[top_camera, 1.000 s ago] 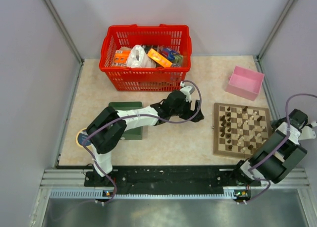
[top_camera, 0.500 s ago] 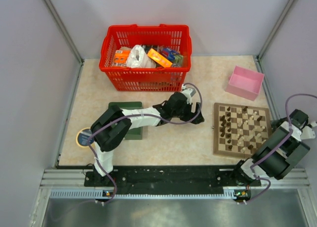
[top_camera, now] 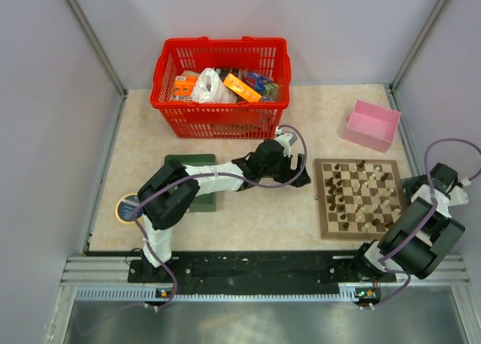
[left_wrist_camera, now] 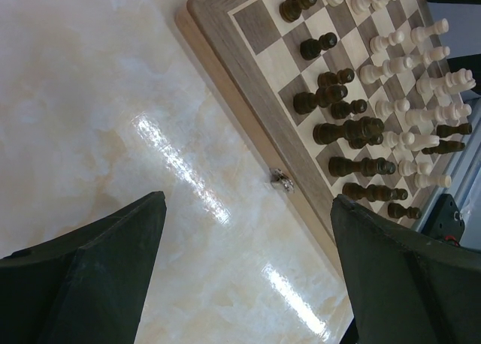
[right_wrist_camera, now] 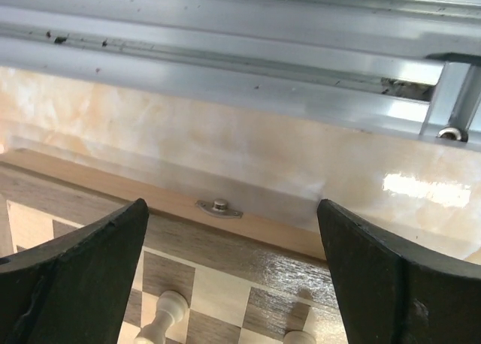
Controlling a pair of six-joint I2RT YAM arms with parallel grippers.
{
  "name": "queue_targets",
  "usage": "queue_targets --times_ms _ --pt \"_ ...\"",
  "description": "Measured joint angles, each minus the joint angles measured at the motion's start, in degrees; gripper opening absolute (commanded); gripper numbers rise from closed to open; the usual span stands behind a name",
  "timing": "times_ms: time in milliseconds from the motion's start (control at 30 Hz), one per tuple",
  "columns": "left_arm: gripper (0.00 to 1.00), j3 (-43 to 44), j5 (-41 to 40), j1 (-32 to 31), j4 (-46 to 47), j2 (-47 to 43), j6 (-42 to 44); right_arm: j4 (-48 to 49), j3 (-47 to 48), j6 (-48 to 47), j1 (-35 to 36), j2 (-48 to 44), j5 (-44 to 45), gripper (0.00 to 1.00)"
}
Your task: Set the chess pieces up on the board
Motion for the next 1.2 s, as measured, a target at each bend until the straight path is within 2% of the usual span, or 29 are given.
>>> queue_targets --times_ms 200,533,767,1200 --pt "0.93 -1.3 0.0 0.0 1.8 0.0 -1.1 -1.1 -3.8 0.6 3.3 -5.7 -1.5 0.95" --pt "0.90 -7.3 2.2 0.0 7.6 0.0 -7.3 -5.7 -6.2 0.8 3.7 -15.7 -4.7 0.95" --pt "0.90 -7.8 1.9 0.0 9.0 -0.1 -7.7 -5.7 -6.1 -0.2 3.7 -15.6 -5.2 0.97" --pt "0.90 -8.4 0.5 0.0 8.4 -1.7 -5.9 -4.4 -4.0 1.0 1.4 -7.0 -3.5 0.98"
